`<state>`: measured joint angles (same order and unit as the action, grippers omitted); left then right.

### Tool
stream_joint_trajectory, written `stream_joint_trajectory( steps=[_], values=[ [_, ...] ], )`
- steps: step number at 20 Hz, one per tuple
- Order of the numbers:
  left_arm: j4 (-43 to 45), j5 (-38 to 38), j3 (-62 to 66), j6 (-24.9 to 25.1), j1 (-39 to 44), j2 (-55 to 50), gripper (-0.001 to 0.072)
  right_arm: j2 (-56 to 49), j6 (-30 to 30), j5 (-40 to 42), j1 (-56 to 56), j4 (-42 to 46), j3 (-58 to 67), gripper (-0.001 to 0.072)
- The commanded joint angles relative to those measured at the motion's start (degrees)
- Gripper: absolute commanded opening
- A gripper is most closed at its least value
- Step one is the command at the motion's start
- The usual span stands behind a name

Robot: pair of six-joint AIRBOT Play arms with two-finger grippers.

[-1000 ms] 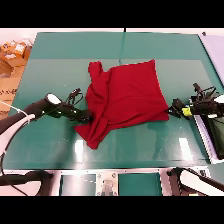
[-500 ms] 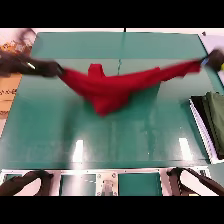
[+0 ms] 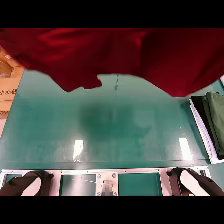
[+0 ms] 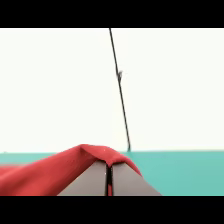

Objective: Fold the shirts.

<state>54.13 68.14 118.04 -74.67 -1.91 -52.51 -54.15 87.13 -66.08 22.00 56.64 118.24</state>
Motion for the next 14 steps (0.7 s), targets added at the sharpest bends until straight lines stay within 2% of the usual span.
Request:
stream_joint_trajectory(
  steps=[1,3,9,11,14],
  values=[
    [3.2,4.2,3.1,-3.9,-0.1,1.8,0.0023,3.3,0.5,2.2,0.0,3.3,0.8,0.0011],
    [5.6,6.6,0.0,-6.5,-0.1,1.8,0.0023,3.8,-0.6,1.9,0.0,3.5,-1.8,0.0011],
    [5.7,6.7,-22.2,-6.5,-0.1,-0.6,0.0023,-0.6,-1.9,1.8,-0.1,1.4,-19.5,0.0011],
    [5.4,3.9,-31.2,-6.2,-0.1,-3.4,0.0023,-4.9,-6.1,3.1,-0.6,-4.0,-26.6,0.0011],
    [4.4,-6.2,-43.0,-3.3,-0.1,-10.8,0.0023,-14.6,-10.1,7.0,-4.6,-5.9,-33.9,0.0011]
  ],
)
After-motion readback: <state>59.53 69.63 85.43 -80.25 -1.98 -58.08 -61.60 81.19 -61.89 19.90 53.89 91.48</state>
